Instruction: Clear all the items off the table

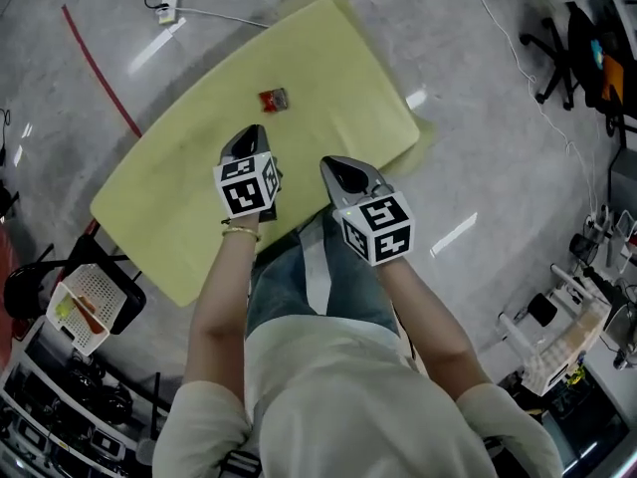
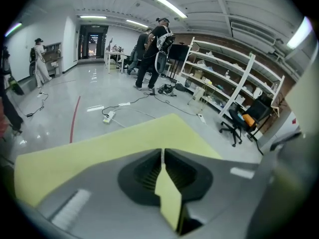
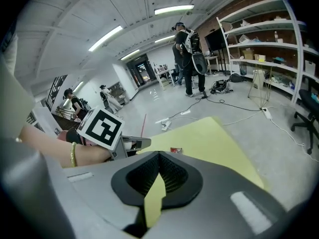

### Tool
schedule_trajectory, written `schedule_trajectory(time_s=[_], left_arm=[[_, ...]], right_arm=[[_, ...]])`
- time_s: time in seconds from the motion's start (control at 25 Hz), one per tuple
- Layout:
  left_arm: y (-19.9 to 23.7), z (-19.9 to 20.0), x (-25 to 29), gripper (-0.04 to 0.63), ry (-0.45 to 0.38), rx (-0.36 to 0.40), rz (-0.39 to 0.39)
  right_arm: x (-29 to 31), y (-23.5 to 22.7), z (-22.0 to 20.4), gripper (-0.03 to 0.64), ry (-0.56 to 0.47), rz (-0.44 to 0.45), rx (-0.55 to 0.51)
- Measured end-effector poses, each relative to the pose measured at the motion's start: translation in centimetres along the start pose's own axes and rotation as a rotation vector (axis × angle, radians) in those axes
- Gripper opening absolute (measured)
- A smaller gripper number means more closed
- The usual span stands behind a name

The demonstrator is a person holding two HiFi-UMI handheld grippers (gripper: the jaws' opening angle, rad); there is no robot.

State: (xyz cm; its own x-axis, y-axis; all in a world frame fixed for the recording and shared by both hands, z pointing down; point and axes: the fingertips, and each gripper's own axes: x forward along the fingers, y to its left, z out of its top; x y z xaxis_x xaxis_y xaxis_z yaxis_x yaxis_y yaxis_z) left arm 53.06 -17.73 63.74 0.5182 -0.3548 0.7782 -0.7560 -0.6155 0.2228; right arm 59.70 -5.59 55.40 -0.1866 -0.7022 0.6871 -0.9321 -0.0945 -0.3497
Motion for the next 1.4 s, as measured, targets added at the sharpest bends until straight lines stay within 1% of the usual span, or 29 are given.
schedule_trajectory(time_s=[0.12, 0.28, 0.48, 0.6, 0.8, 1.04, 1.12, 1.2, 1.4], left_arm=[[1.1, -0.9, 2.8, 0.04, 0.026, -0.016, 0.015], [1.7, -2.6, 6.6, 0.106, 0.067, -0.046, 0.014], [2.3, -4.6, 10.8, 0.174, 0.111, -0.06, 0.011], [2.4, -5.3, 12.9, 0.192, 0.121, -0.076, 0.01], [3.1, -5.9, 15.4, 0.193, 0.134, -0.088, 0.025], [3.6, -5.7, 16.7, 0.185, 0.139, -0.103, 0.042], [3.9, -5.9, 17.0, 0.157, 0.149, -0.097, 0.06], [3.9, -6.1, 17.2, 0.105, 0.159, -0.077, 0.08], [3.6, -5.7, 16.8, 0.064, 0.151, -0.007, 0.087]], right_arm=[[1.6, -1.1, -0.7, -0.002, 0.02, 0.002, 0.019], [3.4, -3.1, -1.9, -0.002, 0.05, 0.002, 0.03], [5.2, -4.6, -2.8, -0.002, 0.062, 0.001, 0.046], [6.1, -5.2, -3.5, -0.002, 0.071, 0.004, 0.057], [7.1, -5.2, -5.4, -0.002, 0.101, 0.02, 0.073], [7.3, -5.1, -6.8, -0.002, 0.126, 0.027, 0.084], [7.4, -5.2, -7.0, -0.002, 0.129, 0.025, 0.087], [7.4, -5.5, -7.0, -0.002, 0.128, 0.022, 0.091], [7.1, -5.4, -6.3, -0.002, 0.117, 0.02, 0.09]])
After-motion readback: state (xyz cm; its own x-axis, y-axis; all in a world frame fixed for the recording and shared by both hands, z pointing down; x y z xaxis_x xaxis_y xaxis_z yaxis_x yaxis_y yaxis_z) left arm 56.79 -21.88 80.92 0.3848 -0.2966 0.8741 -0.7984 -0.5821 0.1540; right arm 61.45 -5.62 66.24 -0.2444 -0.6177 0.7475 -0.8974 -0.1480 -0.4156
